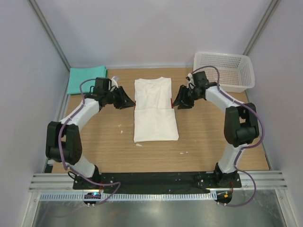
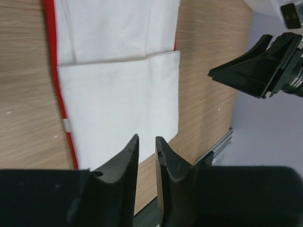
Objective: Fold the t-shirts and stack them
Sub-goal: Fold the tshirt
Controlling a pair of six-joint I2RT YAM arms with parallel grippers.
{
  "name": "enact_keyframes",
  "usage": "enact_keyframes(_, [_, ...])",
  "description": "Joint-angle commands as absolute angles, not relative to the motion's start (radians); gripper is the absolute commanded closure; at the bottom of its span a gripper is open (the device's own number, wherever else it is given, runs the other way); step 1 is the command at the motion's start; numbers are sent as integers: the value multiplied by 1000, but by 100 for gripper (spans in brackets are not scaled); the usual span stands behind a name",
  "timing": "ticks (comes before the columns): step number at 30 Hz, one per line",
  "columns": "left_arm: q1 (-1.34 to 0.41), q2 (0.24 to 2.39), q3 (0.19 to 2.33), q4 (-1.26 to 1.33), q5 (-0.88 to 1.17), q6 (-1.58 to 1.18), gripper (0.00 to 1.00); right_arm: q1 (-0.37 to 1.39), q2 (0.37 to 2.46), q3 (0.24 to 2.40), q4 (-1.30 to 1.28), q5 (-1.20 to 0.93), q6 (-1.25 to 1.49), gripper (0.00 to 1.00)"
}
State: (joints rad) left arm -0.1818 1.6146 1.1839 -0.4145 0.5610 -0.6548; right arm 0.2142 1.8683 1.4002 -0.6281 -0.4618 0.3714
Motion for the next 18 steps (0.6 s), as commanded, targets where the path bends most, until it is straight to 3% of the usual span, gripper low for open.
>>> enact_keyframes(1, [-228, 1664, 1042, -31, 738, -894, 81, 271, 1847, 1269, -239, -668, 706, 53])
enact_keyframes(4, [-270, 1762, 1090, 116, 749, -956, 87, 322, 1893, 1242, -62, -719, 820, 65])
enact_keyframes(8, [-287, 1920, 1134, 319, 762, -1080, 92, 371, 2018, 1333, -14, -761, 851, 87])
enact_keyframes(13, [-290, 2014, 1143, 388, 743, -1129, 97, 387, 2083, 1332, 61, -796, 885, 92])
enact_keyframes(18, [-288, 2060, 1157, 180, 654, -1014, 100, 377, 2151, 1333, 49, -793, 842, 92])
